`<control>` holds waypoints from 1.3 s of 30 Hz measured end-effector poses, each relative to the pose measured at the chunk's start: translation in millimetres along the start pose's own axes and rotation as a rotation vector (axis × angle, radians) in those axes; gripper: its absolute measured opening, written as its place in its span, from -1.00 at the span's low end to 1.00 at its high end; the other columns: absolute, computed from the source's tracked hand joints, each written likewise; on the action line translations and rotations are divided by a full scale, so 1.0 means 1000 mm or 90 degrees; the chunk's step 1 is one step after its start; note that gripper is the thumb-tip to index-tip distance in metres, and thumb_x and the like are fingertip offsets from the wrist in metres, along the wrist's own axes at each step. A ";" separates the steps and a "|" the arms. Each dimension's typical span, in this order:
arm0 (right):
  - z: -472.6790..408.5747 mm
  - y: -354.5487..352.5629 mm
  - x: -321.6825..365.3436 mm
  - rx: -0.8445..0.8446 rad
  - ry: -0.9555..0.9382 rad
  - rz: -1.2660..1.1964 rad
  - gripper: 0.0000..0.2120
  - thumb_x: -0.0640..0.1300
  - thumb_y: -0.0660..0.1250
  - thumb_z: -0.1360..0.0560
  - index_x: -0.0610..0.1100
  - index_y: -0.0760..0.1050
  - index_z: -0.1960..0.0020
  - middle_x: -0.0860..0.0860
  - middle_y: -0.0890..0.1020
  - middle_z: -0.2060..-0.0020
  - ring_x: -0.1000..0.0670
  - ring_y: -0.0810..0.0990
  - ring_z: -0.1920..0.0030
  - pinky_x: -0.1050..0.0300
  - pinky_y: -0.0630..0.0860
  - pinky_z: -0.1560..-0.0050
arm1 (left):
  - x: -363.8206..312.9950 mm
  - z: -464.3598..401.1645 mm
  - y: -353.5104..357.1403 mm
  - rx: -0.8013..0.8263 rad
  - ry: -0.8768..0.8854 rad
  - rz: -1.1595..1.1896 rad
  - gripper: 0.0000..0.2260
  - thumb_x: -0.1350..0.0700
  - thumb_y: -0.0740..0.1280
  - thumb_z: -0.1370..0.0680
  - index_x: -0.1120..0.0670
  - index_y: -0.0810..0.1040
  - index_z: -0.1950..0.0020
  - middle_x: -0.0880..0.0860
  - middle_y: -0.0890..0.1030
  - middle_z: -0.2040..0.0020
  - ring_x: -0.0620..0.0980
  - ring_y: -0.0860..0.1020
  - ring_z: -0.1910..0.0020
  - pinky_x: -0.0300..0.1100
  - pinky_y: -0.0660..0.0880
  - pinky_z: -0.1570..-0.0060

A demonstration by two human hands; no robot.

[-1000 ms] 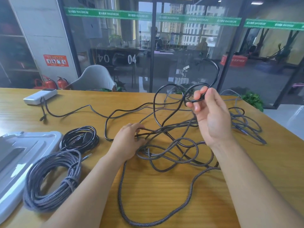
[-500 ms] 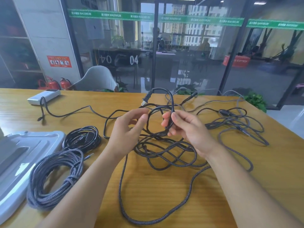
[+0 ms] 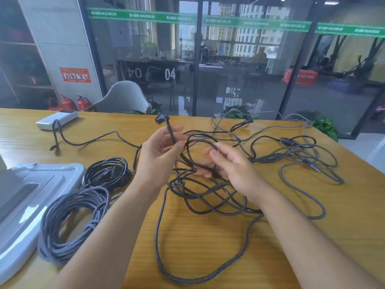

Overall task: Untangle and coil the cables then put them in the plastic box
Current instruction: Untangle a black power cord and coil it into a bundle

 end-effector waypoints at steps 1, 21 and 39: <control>-0.001 -0.004 -0.001 -0.047 0.012 -0.041 -0.79 -0.16 0.13 -0.76 -0.19 0.52 -0.17 -0.14 0.75 -0.03 -0.12 0.75 -0.08 -0.01 0.68 -0.10 | 0.003 -0.002 -0.006 -0.015 0.010 -0.054 -0.77 0.22 0.41 -0.63 -0.11 0.66 -0.15 -0.10 0.71 0.00 -0.07 0.65 -0.07 -0.06 0.57 -0.19; -0.003 -0.003 -0.003 -0.052 -0.100 0.052 -0.63 0.03 0.12 -0.72 -0.02 0.65 -0.30 0.10 0.60 -0.27 0.08 0.57 -0.34 0.10 0.56 -0.32 | 0.016 0.009 0.022 0.147 0.068 -0.401 -0.82 0.20 0.47 -0.58 -0.05 0.70 -0.11 -0.16 0.63 0.09 -0.22 0.59 0.10 -0.15 0.61 -0.02; 0.001 -0.004 -0.007 -0.046 0.109 -0.008 -0.73 0.02 0.43 -0.60 -0.03 0.67 -0.26 -0.06 0.74 0.09 -0.07 0.72 0.03 0.06 0.65 -0.22 | 0.011 0.015 0.031 0.225 -0.060 -0.204 -0.67 -0.06 0.21 -0.73 0.04 0.60 0.13 -0.17 0.52 0.30 -0.18 0.52 0.26 -0.27 0.48 0.15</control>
Point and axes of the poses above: each hand's wrist, its own z-axis away from the middle knuckle, its own y-axis out of the palm, x = y × z, the point moved 4 cm from there along -z, towards the middle knuckle
